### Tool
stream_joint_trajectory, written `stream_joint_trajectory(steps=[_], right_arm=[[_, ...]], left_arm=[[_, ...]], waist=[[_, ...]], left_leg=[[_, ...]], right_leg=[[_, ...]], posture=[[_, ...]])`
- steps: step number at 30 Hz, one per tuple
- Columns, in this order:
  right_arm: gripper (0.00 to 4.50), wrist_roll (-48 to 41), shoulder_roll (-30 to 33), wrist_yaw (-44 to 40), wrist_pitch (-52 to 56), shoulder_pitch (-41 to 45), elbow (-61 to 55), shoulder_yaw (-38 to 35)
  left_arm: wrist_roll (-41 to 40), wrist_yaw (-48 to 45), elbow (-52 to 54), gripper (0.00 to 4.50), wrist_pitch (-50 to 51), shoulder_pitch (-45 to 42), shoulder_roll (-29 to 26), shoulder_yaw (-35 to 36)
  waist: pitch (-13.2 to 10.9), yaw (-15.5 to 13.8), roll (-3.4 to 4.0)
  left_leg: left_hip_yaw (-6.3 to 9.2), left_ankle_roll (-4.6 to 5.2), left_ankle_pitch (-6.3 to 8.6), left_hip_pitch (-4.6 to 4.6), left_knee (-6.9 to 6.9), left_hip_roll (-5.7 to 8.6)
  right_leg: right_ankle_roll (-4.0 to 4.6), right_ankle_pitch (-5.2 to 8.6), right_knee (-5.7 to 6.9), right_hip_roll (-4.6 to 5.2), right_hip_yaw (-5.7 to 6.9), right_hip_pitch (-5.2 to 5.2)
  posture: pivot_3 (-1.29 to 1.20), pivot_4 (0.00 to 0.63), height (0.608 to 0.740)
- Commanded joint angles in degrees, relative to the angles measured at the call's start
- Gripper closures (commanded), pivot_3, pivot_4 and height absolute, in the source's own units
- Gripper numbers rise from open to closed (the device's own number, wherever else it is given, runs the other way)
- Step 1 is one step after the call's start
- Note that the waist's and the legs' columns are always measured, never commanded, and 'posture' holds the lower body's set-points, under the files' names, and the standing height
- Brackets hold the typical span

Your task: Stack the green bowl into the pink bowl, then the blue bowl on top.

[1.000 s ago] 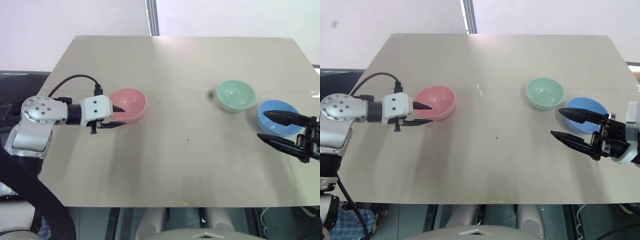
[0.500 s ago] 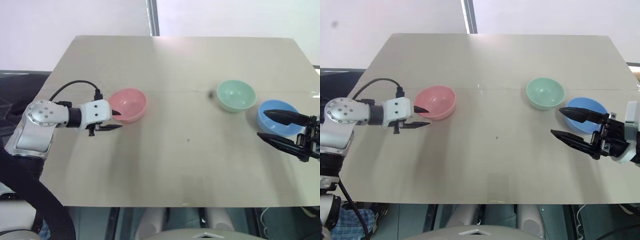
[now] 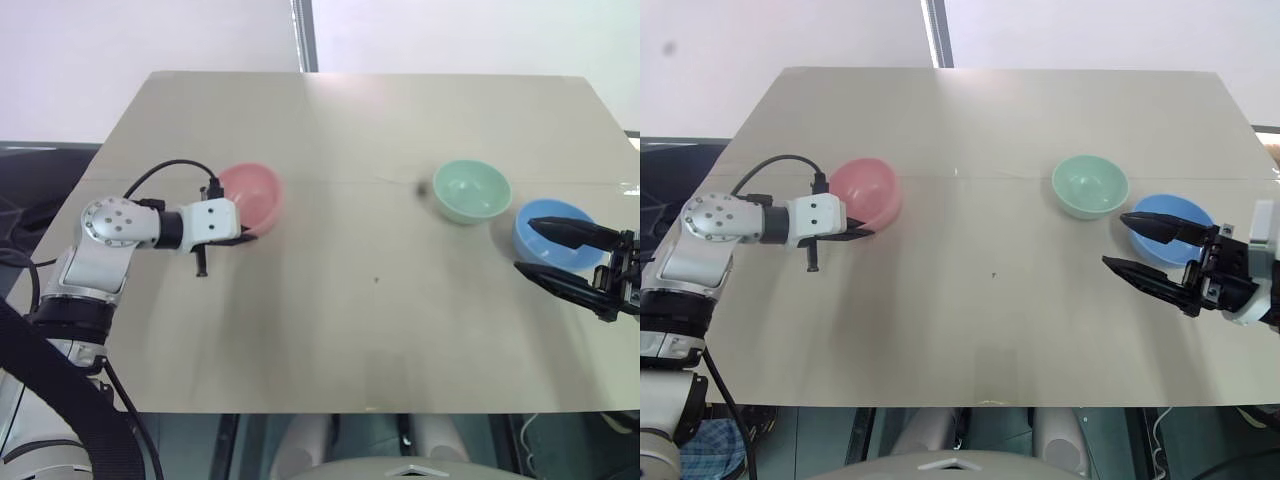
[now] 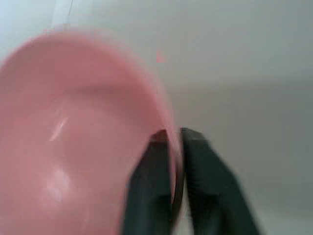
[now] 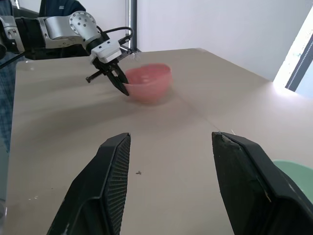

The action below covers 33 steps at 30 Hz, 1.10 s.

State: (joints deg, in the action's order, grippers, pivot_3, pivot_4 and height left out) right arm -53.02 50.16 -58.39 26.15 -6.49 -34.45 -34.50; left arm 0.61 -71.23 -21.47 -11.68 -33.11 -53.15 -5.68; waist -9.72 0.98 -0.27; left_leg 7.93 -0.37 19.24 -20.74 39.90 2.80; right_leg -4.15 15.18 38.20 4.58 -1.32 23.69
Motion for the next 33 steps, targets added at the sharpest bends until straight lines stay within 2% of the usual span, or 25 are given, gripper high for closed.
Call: stream_joint_trajectory(steps=[1, 6, 11, 16, 21, 33], right_arm=[[1.55, -0.37, 0.05, 0.22, -0.82, 0.0, -1.16, -1.61], [1.55, -0.33, 0.16, 0.38, -0.79, 0.3, -1.02, -1.39], [1.55, -0.31, 0.47, 0.25, -0.72, 0.93, -0.52, -0.99], [1.55, -0.06, 0.78, -0.06, -0.73, 2.37, 0.37, 0.11], [1.55, 0.39, 0.81, -0.4, -0.75, 3.79, 1.15, 1.24], [1.55, 0.64, 0.86, -0.47, -0.67, 4.4, 1.21, 1.44]], left_arm=[[-0.66, -0.21, 0.24, 4.48, -1.11, -1.03, -0.53, 0.74], [-1.09, -0.48, 0.88, 4.48, -1.69, -0.73, -0.53, 0.94], [-3.49, -3.33, 6.82, 4.48, -2.27, -1.75, 1.16, -0.33], [-3.28, -9.21, 12.62, 4.48, -7.38, -5.03, 2.46, -5.21], [-6.94, -15.3, 18.65, 4.48, -9.59, -7.19, 3.93, -8.65], [-11.98, -20.89, 25.17, 4.48, -11.54, -8.14, 7.24, -12.57]], waist=[[0.0, 0.0, 0.0], [0.0, -0.04, 0.0], [0.0, -0.16, 0.0], [-0.01, -0.2, -0.02], [-0.01, 0.05, -0.02], [-0.01, -0.06, -0.02]], left_leg=[[0.0, 0.0, 0.0, 0.0, 0.05, 0.0], [0.03, 0.0, 0.0, 0.01, 0.23, 0.01], [0.06, 0.01, 0.0, 0.04, 0.38, 0.02], [0.1, 0.0, 0.0, 0.03, 0.43, 0.04], [0.08, 0.0, 0.0, 0.04, 0.43, 0.04], [-0.08, 0.01, 0.0, 0.05, 0.43, 0.04]], right_leg=[[0.0, 0.0, 0.05, 0.0, 0.0, 0.0], [0.0, 0.0, 0.29, 0.0, -0.03, 0.0], [0.0, 0.0, 0.51, 0.0, -0.08, 0.0], [0.0, 0.0, 0.55, 0.01, -0.08, -0.01], [0.0, 0.0, 0.55, 0.01, -0.13, 0.0], [0.0, 0.0, 0.57, -0.02, -0.12, -0.01]], posture=[[0.0, 0.15, 0.74], [0.0, 0.15, 0.74], [0.0, 0.15, 0.74], [0.0, 0.15, 0.74], [0.0, 0.15, 0.74], [0.0, 0.15, 0.74]])
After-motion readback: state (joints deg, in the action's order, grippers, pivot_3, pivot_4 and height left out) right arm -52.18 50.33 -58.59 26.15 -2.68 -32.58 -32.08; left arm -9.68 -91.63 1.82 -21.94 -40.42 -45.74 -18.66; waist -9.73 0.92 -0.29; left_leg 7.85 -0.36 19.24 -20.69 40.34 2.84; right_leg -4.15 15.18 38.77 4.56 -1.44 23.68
